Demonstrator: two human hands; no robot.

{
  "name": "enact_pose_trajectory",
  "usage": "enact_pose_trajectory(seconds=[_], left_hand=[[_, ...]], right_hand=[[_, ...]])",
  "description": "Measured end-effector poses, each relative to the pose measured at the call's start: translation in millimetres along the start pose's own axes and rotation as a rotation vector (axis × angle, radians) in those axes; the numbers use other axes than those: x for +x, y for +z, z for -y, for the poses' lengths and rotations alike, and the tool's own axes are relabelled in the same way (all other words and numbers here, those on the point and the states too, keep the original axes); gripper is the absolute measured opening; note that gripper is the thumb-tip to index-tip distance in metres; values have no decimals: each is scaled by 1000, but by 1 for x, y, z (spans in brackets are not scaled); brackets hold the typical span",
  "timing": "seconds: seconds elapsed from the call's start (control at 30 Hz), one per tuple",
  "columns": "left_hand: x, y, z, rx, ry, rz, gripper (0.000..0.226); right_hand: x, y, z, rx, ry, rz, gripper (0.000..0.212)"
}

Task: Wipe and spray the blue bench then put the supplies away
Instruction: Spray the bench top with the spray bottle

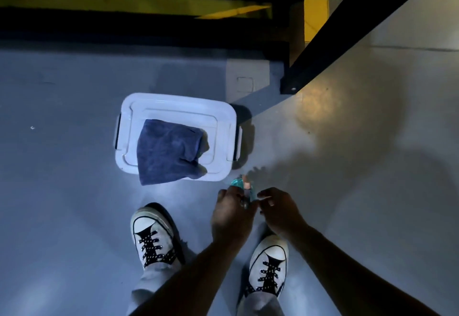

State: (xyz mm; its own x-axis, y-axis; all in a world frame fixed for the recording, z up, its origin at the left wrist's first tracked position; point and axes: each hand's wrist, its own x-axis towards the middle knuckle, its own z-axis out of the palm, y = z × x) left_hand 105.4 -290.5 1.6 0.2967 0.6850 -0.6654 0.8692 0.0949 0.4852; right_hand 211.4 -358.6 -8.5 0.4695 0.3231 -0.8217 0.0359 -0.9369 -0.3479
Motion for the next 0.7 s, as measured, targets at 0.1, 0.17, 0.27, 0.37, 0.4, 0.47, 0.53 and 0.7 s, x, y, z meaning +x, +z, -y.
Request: enact_pose_trajectory(seconds=[0.1, 0.17, 0.27, 0.37, 0.4, 0.47, 0.53, 0.7], left_hand=[[6, 10, 2, 27, 36, -79, 30], [2, 7, -2, -14, 57, -117, 22], [-11, -13, -15, -71, 70, -139, 12], [-33, -49, -44, -188, 122, -130, 5], [-43, -64, -57, -262, 116, -115, 9], [-63, -97, -86, -498, 55, -94, 6], [-83, -134, -116, -609, 59, -66, 7], [-140, -241, -177, -527, 200, -78, 17]], right_hand=[[0, -3, 4, -26, -56, 35, 29], [-6, -13, 7, -98, -138, 30, 30], [-26, -32, 18, -186, -267, 51, 45], [-57, -56, 42, -180, -387, 79, 77], [-69, -64, 52, -147, -420, 77, 80], [-95, -84, 75, -75, -477, 70, 78], [-124, -107, 101, -28, -516, 66, 81], [-205, -159, 183, -16, -568, 50, 83]])
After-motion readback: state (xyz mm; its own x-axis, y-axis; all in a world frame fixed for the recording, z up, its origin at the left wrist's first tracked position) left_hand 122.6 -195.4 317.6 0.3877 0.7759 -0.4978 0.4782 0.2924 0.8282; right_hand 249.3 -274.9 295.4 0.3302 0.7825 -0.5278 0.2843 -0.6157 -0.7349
